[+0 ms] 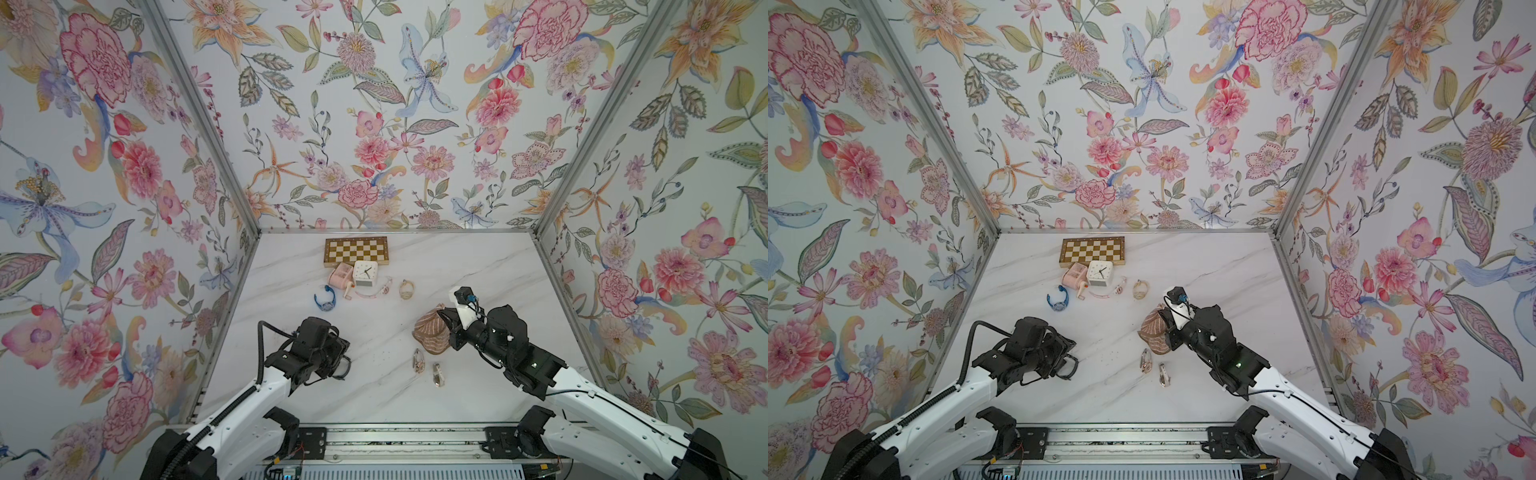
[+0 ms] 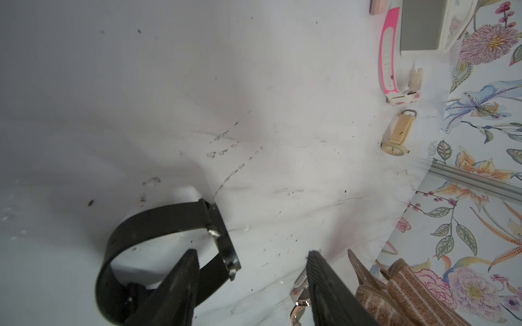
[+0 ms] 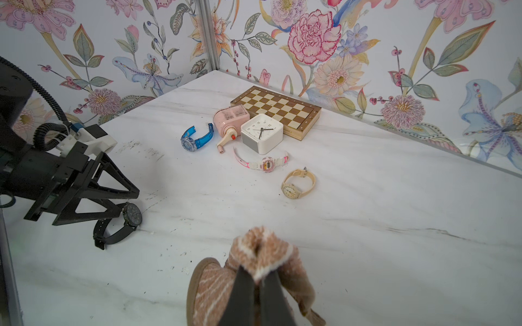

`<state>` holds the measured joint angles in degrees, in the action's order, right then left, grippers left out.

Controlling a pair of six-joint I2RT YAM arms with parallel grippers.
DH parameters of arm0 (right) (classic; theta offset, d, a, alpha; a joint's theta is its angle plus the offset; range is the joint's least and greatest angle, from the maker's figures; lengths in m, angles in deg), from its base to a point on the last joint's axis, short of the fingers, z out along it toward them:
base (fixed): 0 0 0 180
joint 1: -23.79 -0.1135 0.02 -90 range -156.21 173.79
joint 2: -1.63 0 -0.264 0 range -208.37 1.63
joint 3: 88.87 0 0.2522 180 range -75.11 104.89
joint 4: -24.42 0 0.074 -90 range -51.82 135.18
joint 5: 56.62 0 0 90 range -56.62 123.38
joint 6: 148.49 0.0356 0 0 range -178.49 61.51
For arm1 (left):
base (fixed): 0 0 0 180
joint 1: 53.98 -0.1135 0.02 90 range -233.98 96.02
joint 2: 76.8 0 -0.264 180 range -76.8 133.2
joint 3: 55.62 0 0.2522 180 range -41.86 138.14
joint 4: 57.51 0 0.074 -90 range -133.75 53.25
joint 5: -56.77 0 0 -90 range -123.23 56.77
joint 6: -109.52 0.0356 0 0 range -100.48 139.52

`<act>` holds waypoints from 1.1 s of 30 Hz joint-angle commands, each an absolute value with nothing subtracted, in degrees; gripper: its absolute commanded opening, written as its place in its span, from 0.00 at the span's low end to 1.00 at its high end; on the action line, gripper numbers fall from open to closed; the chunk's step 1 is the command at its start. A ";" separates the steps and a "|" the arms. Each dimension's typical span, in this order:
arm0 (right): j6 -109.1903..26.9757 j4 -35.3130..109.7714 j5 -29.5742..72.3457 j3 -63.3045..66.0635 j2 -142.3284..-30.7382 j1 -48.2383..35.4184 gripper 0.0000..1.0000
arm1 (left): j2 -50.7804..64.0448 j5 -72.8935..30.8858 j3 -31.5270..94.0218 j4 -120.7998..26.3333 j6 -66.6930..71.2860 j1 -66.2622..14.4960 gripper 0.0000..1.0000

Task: Wipe the watch dial
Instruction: Pick up the watch at the center of the board.

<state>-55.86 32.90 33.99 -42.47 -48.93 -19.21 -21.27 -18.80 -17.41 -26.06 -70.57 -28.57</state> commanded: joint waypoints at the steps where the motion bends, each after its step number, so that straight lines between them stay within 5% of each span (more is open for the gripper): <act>1: -55.33 30.13 33.70 -43.20 -49.17 -18.62 0.00 | -19.68 -17.32 -17.78 -27.12 -67.99 -30.03 0.60; 25: -54.20 32.13 32.84 -41.68 -49.07 -18.70 0.00 | 16.78 -10.02 10.21 -19.62 -33.78 -27.25 0.60; 33: -54.19 32.95 33.26 -40.98 -48.52 -19.11 0.00 | 22.16 -16.18 15.27 -12.23 -26.09 -27.03 0.59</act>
<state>-54.96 32.99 33.75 -43.19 -48.98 -18.62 20.28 -13.24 13.63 -17.60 -30.70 -27.28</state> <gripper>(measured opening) 0.049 0.590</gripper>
